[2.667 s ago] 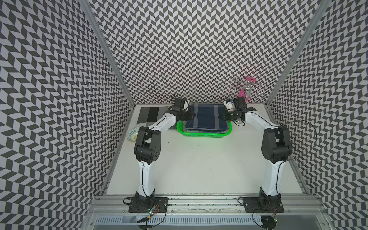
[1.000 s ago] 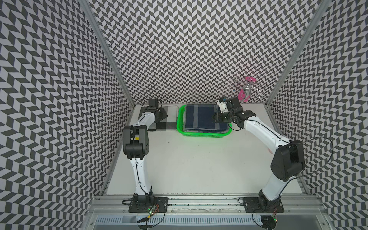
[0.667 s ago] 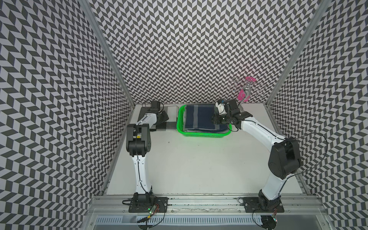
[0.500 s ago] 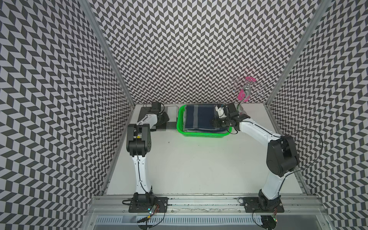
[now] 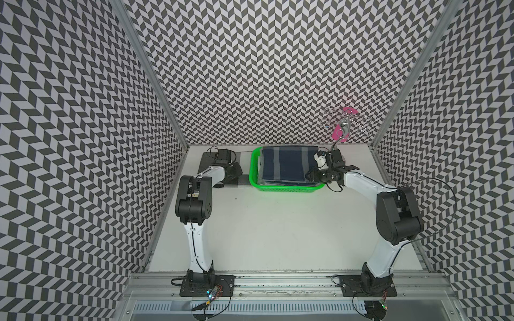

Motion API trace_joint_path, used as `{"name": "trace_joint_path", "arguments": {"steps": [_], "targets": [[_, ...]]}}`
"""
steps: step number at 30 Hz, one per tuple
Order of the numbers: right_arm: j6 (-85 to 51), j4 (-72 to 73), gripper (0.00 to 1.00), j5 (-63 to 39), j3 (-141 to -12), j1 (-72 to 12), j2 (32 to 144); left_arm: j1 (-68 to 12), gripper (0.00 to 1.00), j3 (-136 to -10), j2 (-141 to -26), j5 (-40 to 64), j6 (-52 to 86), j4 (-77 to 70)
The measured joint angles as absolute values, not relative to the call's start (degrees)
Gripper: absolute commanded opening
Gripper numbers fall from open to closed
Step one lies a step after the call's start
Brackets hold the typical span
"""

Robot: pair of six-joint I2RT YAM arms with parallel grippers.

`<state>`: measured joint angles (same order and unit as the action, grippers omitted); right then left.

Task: Put the folded scarf in the basket
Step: Move the scarf to the center of the board.

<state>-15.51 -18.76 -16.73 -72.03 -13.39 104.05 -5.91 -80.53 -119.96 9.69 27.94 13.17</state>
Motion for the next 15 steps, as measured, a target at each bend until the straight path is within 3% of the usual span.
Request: {"name": "trace_joint_path", "arguments": {"steps": [15], "targets": [[-14.52,-19.66,0.49,-17.76,-70.04,-11.09,101.12,-12.08,0.38,-62.41,-108.81,12.58,31.97,5.48]]}}
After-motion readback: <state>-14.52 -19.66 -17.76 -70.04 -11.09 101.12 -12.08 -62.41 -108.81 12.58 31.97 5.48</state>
